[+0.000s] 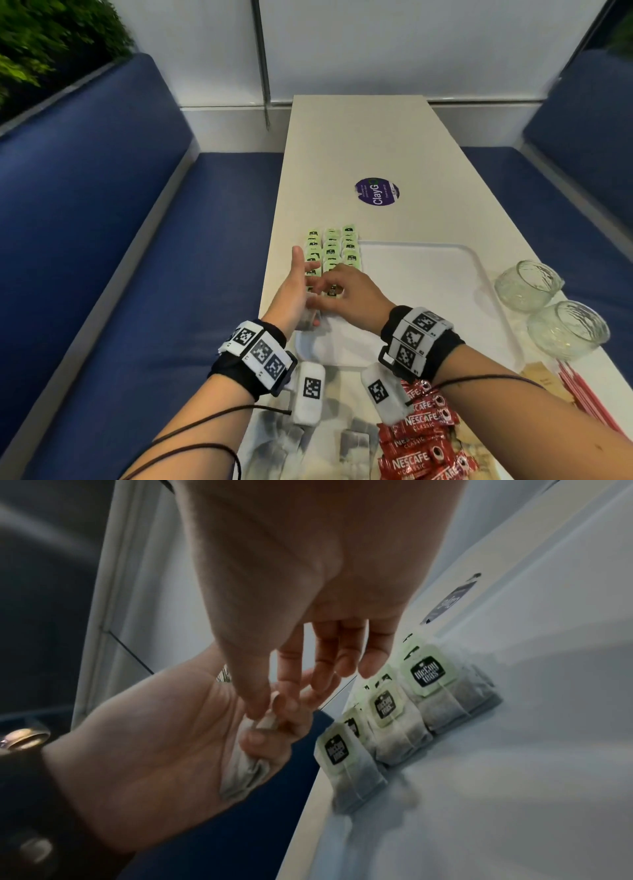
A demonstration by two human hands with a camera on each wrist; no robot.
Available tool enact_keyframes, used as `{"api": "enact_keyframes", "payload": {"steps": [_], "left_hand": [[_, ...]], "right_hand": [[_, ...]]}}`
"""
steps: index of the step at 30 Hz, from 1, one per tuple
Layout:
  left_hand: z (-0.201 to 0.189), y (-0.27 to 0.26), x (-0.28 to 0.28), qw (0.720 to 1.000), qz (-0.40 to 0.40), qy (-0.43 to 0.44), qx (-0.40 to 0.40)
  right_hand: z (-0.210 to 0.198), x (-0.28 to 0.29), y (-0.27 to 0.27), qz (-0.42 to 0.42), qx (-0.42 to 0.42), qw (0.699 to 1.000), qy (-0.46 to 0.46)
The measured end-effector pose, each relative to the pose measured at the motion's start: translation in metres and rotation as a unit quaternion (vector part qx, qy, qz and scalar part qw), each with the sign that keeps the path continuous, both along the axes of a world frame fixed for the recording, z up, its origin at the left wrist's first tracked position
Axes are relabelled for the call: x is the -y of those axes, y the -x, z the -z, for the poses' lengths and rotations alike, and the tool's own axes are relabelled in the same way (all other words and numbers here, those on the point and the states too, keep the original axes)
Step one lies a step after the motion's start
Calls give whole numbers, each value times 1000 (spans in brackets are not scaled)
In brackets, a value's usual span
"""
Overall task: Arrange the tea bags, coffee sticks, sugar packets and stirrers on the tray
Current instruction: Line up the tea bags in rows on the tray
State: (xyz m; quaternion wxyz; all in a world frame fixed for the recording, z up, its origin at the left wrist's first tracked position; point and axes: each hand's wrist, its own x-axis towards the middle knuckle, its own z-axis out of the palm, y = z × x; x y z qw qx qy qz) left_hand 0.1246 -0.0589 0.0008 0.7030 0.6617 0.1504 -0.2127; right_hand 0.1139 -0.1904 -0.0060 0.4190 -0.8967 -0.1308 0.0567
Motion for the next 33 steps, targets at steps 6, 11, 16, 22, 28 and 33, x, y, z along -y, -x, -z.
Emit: {"api": "enact_keyframes", "payload": {"steps": [6,11,16,22,28,33], "left_hand": [[6,10,-1,976,4,-140,168],[15,21,1,930,138,-252,228],[20,17,1,923,112,-264,256],[27,18,-10,953,136,-206,175],[39,14,-33,876,140,-413,207],[33,0,-36,832,188,-477,213]], "right_hand": [[1,14,4,122,-7,993,-4],[0,18,3,158,-26,987,-18],[0,15,7,115,-42,991,-55],[17,28,4,95,-62,993,-27],[35,28,-1,42,-112,988,94],[36,23,-14,73,-83,985,130]]}}
